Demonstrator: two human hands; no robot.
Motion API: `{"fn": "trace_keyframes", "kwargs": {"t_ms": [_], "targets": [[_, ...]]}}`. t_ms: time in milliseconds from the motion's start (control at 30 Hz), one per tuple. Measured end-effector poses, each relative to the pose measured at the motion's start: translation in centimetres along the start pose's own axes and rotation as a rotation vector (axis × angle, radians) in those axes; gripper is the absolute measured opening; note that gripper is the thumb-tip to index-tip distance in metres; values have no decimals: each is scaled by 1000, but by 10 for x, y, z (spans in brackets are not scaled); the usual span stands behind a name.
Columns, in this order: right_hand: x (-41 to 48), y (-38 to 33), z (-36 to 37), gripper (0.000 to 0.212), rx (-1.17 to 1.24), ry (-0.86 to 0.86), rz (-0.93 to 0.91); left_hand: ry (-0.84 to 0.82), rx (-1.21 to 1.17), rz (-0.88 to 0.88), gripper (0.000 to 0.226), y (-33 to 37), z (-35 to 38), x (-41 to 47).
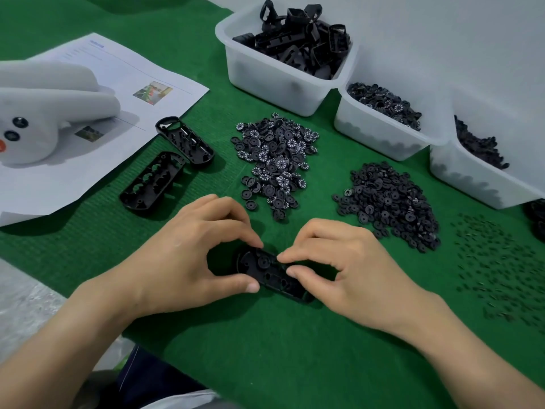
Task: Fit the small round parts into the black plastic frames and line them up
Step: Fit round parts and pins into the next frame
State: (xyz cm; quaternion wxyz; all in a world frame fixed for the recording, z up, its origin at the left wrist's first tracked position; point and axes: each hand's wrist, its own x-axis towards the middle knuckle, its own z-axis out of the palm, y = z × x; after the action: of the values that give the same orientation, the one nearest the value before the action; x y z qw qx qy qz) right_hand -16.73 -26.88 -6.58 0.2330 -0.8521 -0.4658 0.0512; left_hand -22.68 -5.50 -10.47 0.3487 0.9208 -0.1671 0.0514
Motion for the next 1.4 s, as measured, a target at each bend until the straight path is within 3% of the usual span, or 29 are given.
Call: {"fn": "trace_keyframes", "kwargs": {"t_ms": [333,433,500,600,900,1067,1300,1400], "targets": [[1,0,5,15,-18,-17,-26,5,-1,-2,43,0,0,1],[7,7,3,16,109,101,121,0,-5,-3,44,0,-1,1],[17,15,6,9,63,205,241,0,-6,-4,44,0,-1,0],[31,19,16,14,-36,183,302,0,-10,-5,44,1,-1,0],[19,22,13,6,3,159,268,5,-21,-16,44,0,-1,0],[7,24,10,18,62,134,287,4,-19,-15,44,0,-1,1],[10,20,7,8,132,146,262,9,-25,-26,45,2,-1,0],[-2,15,-1,5,169,108,170,10,-24,-23,45,2,-1,0]]}}
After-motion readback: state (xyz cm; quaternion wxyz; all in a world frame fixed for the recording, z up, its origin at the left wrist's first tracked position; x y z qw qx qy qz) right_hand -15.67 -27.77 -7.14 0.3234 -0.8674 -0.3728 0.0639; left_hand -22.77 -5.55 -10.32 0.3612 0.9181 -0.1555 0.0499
